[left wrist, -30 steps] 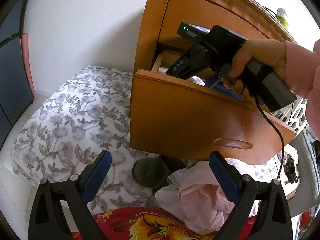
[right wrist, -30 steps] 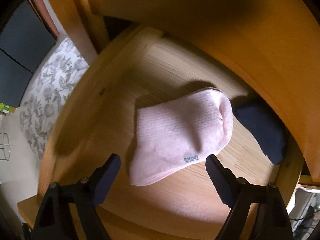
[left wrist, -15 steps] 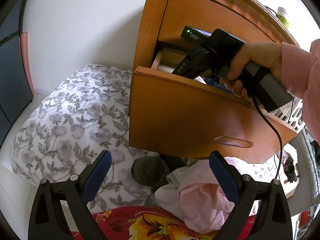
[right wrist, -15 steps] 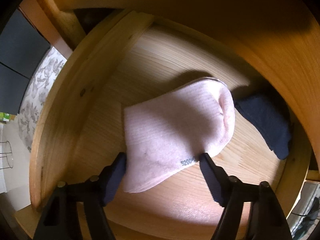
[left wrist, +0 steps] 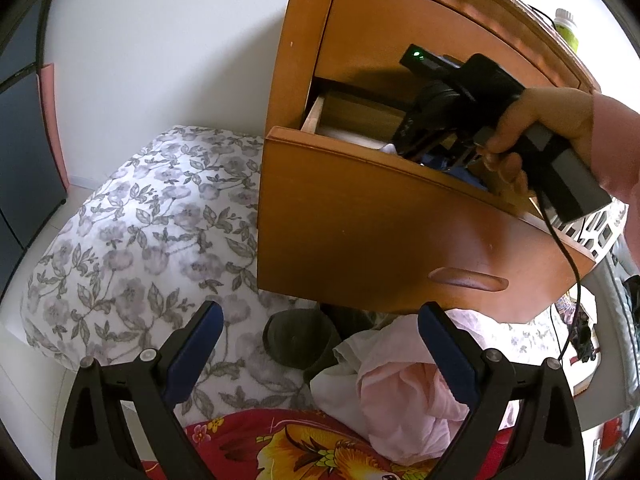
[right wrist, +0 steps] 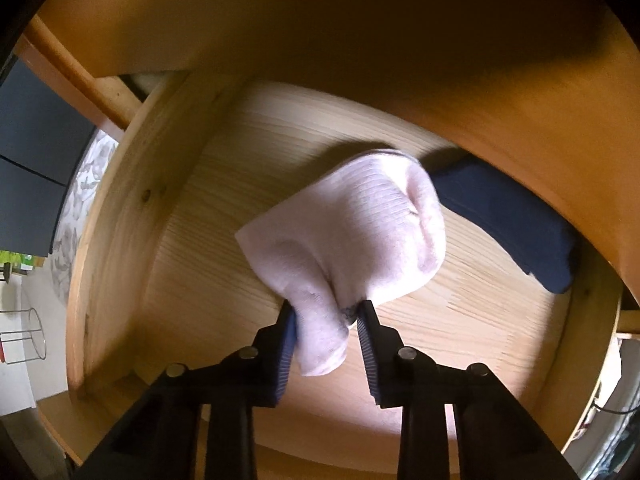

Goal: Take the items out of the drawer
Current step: 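Lift the pink sock up out of the drawer with the right gripper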

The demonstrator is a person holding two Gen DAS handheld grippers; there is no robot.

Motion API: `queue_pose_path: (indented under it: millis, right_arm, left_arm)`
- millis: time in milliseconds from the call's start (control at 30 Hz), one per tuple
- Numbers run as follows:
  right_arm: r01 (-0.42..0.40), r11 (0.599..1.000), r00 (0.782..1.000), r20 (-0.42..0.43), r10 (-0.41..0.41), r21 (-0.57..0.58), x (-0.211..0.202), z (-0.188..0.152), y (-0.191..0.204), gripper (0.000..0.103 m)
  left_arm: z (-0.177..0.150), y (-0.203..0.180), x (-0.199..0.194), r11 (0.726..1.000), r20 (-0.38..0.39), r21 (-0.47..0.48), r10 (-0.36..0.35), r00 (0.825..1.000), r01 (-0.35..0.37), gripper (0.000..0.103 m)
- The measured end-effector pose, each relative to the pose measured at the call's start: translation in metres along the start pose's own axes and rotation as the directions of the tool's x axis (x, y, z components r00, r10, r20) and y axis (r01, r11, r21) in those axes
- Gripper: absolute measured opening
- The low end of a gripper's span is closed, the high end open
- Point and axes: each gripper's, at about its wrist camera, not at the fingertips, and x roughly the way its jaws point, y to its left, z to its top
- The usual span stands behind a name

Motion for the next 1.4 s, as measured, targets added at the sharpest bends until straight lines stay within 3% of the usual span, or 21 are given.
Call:
queue_pose_path:
  millis: [367,933,1100,1400]
  right_arm:
    - [-0.034,0.998,0.998,0.058,0.03,0.059,-0.038,-0.017,-0.012,0.03]
    - [-0.11,0.988,0.976,0.199,0.086,0.11,-0.081,-0.088,-0.044,0.03]
    - [-0.139,0.985,0.958,0.265,0.107,0.106,-0.105,-0.112,-0.047,0.03]
    - [-0.226,0.969,0.892,0.421,0.164,0.103,-0.152,-0.155,-0.056,0.03]
  left_arm:
    - [-0.003,-0.007,-0.003,0.999,0.005,0.023,0.03,1.0,-0.03,0.098]
    - [-0.005,-0.018,-0.016,0.994,0.042,0.059,0.088,0.995,-0.09,0.098]
    - [-0.008,-0.025,-0.018,0.99,0.037,0.087,0.105,0.994,-0.108,0.098]
    - [-0.008,-0.036,-0.035,0.984,0.059,0.117,0.129,0.99,-0.135,0.098]
